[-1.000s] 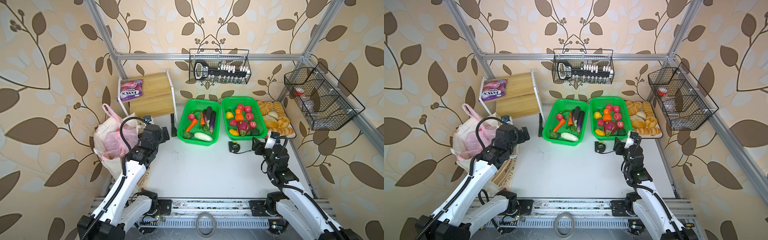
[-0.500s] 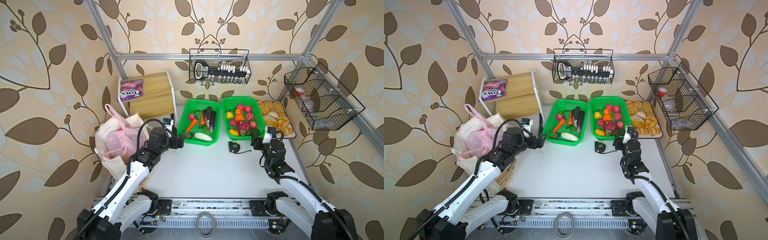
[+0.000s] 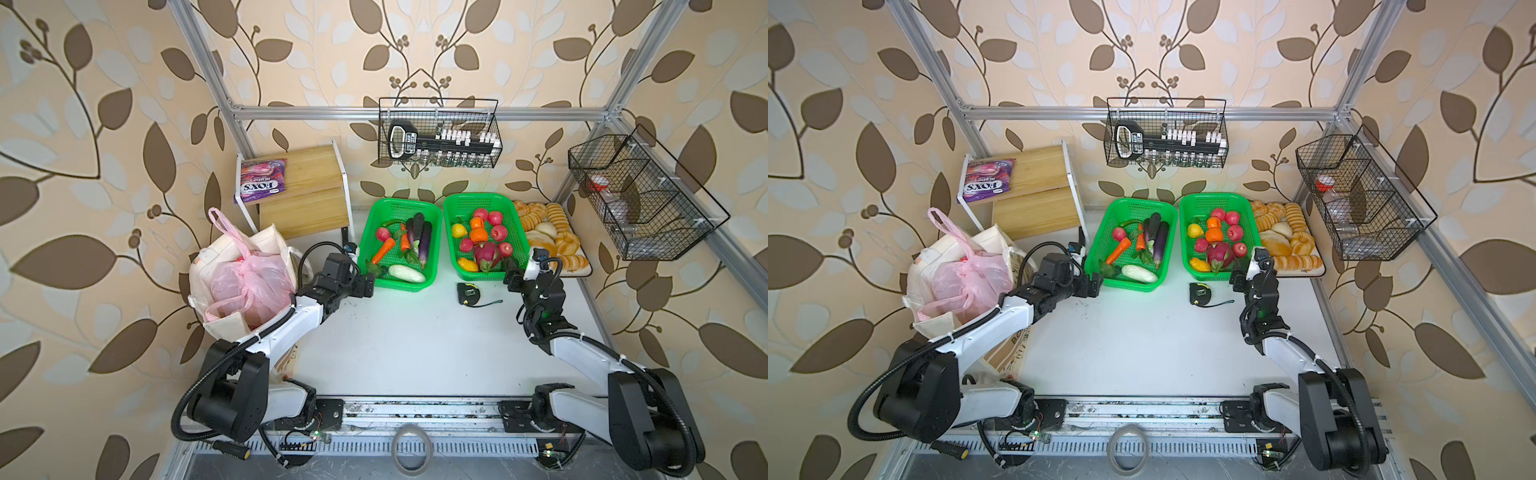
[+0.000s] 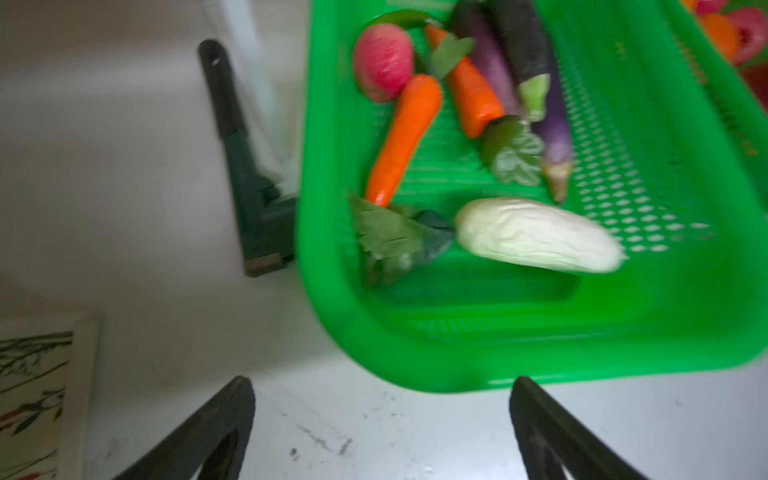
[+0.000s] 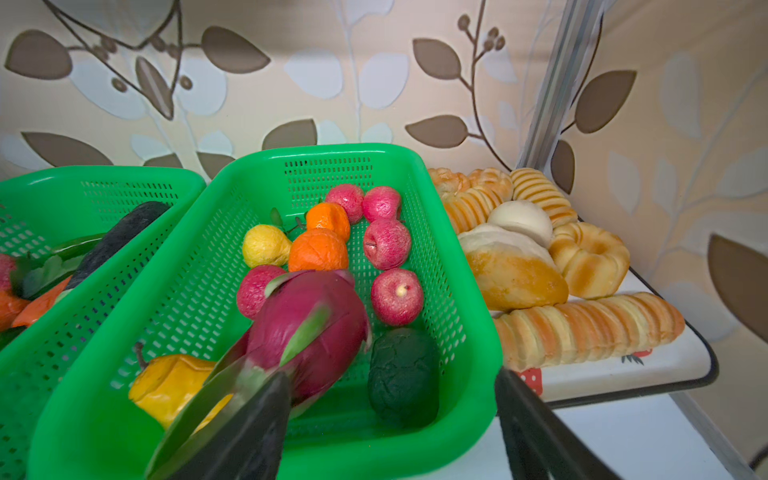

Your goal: Place the mixed food into the grocery bags and tie them

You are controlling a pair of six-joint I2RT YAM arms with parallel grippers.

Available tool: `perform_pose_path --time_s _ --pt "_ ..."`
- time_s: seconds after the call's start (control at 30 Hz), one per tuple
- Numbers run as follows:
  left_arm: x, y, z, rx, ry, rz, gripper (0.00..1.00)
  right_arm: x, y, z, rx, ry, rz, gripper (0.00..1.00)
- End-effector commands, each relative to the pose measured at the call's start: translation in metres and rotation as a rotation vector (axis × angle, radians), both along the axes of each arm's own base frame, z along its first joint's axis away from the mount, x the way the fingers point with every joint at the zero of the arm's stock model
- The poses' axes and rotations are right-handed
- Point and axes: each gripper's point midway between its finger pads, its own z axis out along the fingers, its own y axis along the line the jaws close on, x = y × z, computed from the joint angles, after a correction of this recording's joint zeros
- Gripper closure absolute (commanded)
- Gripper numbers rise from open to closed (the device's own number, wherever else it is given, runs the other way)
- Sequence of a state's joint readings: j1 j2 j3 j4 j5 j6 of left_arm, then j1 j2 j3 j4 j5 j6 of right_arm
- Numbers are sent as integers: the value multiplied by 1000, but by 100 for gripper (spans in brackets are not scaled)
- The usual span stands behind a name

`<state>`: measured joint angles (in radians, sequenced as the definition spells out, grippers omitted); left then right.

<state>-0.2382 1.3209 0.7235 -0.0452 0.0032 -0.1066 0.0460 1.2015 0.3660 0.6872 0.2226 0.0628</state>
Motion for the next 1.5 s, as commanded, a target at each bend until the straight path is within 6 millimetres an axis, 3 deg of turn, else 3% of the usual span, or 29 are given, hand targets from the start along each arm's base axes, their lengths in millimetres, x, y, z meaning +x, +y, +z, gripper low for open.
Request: perform_pose_path --time_s 0.0,0.13,0.27,0.47,0.53,0.73,0.8,1.0,1.1,1.17,1.37,1.43,1.47 --pt "29 30 20 46 -134 94 3 5 4 18 -15 -100 39 22" --pt "33 55 13 146 -166 141 2 -2 1 20 -39 -152 41 22" --pt "33 90 7 140 -197 241 1 -13 0 25 -49 -186 41 24" --pt "29 117 -4 164 -202 325 1 -30 2 4 -27 -66 45 23" --pt "30 118 -11 137 -205 325 1 -34 -5 -7 -9 -53 16 23" --pt "31 117 -18 115 -229 311 1 -35 3 -25 -16 -58 72 23" --pt "26 117 -34 109 -225 303 1 -39 4 -29 -16 -79 75 22" --pt "20 119 -41 99 -274 317 1 -42 9 -40 -22 -105 105 23" --pt "20 122 -43 104 -267 335 1 -36 -5 -46 -3 -57 15 22" --pt "19 123 -42 107 -268 339 1 -31 -18 -48 7 -28 -68 19" --pt "19 105 -41 75 -288 233 1 -29 -13 -48 -26 -16 -72 13" --pt "19 109 -42 81 -285 250 1 -28 -12 -48 -29 -15 -74 0" --pt "18 121 -42 98 -273 323 1 -29 -12 -48 -28 -15 -73 0"
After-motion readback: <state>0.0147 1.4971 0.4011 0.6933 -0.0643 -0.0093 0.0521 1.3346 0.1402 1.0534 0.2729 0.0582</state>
